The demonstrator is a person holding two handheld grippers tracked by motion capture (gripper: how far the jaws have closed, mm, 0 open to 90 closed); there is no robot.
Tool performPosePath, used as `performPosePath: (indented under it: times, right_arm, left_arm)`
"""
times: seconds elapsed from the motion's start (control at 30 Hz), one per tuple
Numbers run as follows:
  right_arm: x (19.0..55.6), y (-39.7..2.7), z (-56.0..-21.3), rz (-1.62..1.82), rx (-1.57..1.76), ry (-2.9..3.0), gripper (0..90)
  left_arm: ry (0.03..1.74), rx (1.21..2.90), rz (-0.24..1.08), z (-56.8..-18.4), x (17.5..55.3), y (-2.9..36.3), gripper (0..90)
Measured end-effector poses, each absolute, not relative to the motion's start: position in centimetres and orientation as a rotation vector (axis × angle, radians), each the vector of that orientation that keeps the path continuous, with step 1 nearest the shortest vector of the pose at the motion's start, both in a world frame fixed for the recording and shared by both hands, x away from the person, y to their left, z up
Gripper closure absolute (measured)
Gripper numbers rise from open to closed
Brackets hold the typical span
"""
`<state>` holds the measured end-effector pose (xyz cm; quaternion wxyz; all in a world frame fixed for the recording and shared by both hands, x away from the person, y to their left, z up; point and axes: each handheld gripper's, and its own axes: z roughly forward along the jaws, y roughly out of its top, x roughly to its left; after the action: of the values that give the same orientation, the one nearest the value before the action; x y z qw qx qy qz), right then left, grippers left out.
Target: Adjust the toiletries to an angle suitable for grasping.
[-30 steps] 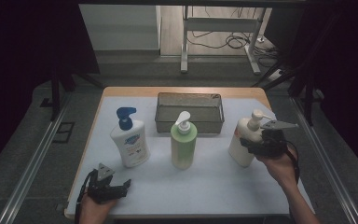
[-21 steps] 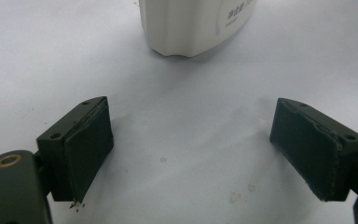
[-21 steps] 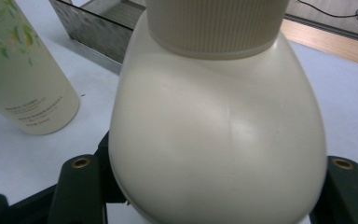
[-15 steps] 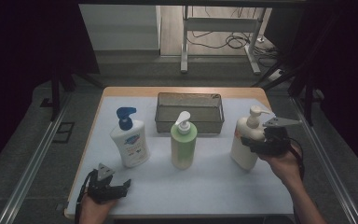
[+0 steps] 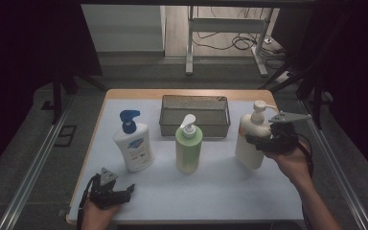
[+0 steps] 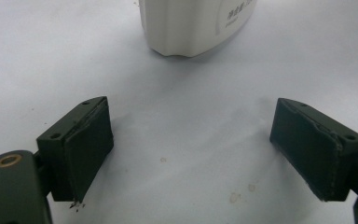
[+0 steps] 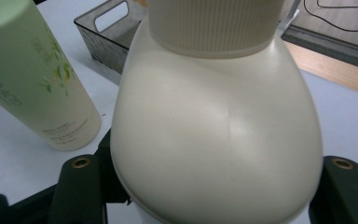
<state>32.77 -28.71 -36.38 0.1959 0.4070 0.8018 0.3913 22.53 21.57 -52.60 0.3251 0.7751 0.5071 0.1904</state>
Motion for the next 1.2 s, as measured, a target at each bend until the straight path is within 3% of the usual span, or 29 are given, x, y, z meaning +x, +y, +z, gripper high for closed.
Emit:
performPosePath:
  times: [1.2]
  right_arm:
    - [36.6,-23.7,-31.2,1.188,1.049,2.254,36.7]
  left_arm:
    - [1.327,2.039,0.499,-52.6,22.6,21.6,12.5]
